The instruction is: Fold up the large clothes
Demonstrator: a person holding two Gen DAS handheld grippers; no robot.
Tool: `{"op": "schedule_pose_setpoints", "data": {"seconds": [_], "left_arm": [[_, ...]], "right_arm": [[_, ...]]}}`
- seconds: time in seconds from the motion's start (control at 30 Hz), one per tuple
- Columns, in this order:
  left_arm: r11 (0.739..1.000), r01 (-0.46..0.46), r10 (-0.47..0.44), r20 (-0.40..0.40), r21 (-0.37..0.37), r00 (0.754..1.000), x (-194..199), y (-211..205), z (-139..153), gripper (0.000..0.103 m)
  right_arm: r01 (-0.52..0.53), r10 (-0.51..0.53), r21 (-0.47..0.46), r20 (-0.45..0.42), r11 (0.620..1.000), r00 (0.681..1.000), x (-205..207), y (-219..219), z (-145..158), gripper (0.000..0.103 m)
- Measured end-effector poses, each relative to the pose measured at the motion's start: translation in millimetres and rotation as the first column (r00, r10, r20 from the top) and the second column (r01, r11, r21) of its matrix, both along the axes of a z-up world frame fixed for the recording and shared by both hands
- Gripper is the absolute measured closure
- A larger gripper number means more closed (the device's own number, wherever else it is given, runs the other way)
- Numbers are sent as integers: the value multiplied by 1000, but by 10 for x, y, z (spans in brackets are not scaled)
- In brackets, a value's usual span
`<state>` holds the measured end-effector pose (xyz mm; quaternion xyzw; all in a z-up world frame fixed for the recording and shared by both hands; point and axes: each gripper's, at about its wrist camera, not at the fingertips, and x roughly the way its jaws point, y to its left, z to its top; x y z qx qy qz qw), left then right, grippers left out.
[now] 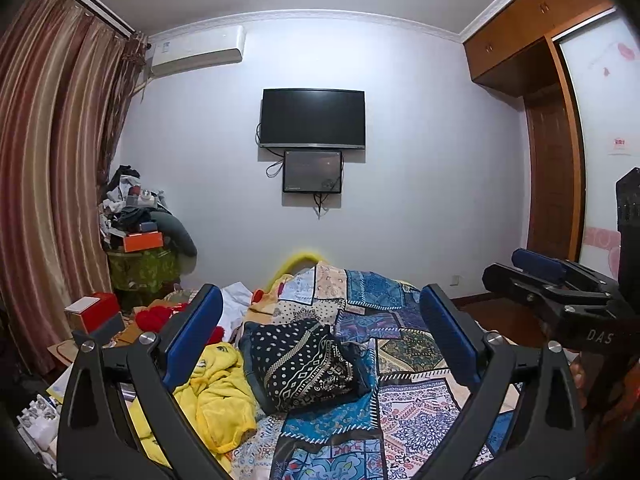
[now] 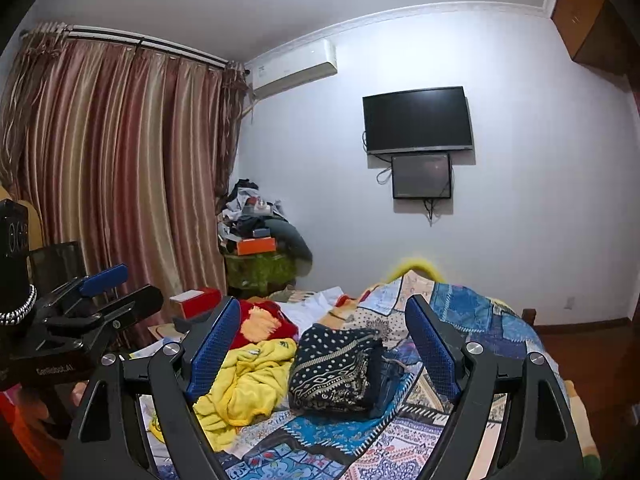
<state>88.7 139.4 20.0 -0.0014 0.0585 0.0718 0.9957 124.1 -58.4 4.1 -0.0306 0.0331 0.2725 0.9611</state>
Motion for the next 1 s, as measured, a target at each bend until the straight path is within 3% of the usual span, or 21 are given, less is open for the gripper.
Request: {"op": "schedule_pose_setpoints", "data": {"seconds": [0.1,0.3,1.0], "left_arm": [[1000,-6,6,-4,6,1000,3,-34,-18,1],[1000,-19,19,-18,5,1000,42,-55,-54,0],[1000,-26,26,-35,-1,999,107,-85,-108,0]], "right_arm": [[39,-39,6,7,999,999,-15,-18,-7,0],[86,-86,-10,13,996,996,-3,-42,-6,0],[91,-91,-33,8,995,996,34,-63,-48,0]]}}
